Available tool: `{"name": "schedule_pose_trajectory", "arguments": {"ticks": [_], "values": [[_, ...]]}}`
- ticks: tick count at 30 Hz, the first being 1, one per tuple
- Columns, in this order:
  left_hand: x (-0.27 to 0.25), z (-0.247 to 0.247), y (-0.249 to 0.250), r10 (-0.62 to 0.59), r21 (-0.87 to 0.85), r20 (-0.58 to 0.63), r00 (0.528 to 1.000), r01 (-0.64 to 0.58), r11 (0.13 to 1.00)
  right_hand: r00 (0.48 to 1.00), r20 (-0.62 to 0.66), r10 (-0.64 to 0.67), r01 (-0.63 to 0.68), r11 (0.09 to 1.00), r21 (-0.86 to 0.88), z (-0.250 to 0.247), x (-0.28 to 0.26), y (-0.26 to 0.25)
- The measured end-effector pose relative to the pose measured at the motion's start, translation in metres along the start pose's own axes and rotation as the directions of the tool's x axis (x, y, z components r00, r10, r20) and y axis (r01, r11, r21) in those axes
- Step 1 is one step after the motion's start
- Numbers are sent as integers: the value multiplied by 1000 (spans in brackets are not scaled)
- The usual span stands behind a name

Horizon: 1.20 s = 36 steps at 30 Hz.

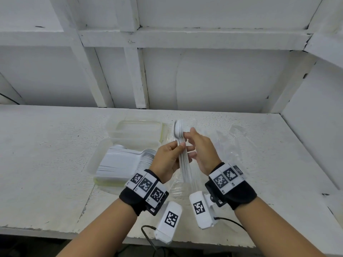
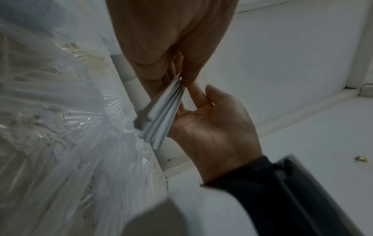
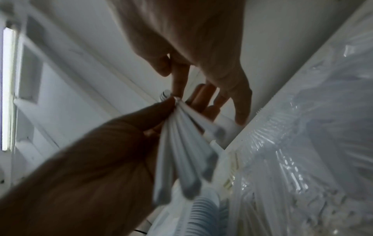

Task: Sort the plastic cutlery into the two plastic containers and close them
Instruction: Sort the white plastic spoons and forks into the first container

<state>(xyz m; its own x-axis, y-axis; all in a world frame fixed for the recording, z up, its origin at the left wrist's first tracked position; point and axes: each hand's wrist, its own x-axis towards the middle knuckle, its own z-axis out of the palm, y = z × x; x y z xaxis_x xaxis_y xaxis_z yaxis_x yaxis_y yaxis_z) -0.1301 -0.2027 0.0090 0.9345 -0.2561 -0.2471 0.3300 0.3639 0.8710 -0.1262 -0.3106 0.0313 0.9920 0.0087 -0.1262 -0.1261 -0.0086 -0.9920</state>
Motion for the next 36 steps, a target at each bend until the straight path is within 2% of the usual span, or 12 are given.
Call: {"name": "schedule_pose_trajectory", "arguments": {"ticks": [2, 5, 7, 9, 11, 13, 16, 21, 23, 26, 31, 36], "values": [[-2, -3, 6, -21, 15, 9, 1000, 21, 1000, 993, 103, 54, -56, 998, 15, -4, -3, -5], [-6, -15, 19, -80, 296, 44, 996, 63, 953, 991, -36, -132, 117, 953, -279, -10, 5, -5], [-10, -26, 29, -137, 541, 95, 986, 64, 839, 929, -7, -369, 308, 784, -538, -15, 10, -4], [-14, -35, 41, -186, 685, 133, 974, 45, 727, 844, 281, -457, 500, 480, -721, -17, 12, -4], [-18, -43, 51, -219, 751, 175, 960, 13, 660, 766, 541, -347, 630, 242, -738, -14, 13, -7], [-20, -51, 59, -241, 765, 202, 949, 1, 644, 730, 652, -207, 683, 182, -707, -9, 15, -7], [-24, -64, 62, -243, 744, 190, 951, 22, 668, 688, 705, -174, 725, 115, -679, 2, 19, -2], [-29, -81, 63, -258, 773, 217, 942, -5, 634, 567, 762, -314, 813, 65, -578, 11, 16, 4], [-30, -87, 66, -275, 803, 248, 929, -39, 595, 554, 774, -306, 826, 89, -556, 17, 14, 4], [-33, -92, 71, -271, 814, 268, 924, -67, 576, 615, 763, -199, 788, 190, -585, 24, 12, 1], [-36, -103, 76, -252, 800, 257, 933, -59, 598, 677, 722, -145, 702, 424, -572, 34, 7, -3], [-35, -112, 83, -341, 811, 304, 889, -54, 582, 672, 724, -156, 703, 442, -558, 34, 7, -3]]}}
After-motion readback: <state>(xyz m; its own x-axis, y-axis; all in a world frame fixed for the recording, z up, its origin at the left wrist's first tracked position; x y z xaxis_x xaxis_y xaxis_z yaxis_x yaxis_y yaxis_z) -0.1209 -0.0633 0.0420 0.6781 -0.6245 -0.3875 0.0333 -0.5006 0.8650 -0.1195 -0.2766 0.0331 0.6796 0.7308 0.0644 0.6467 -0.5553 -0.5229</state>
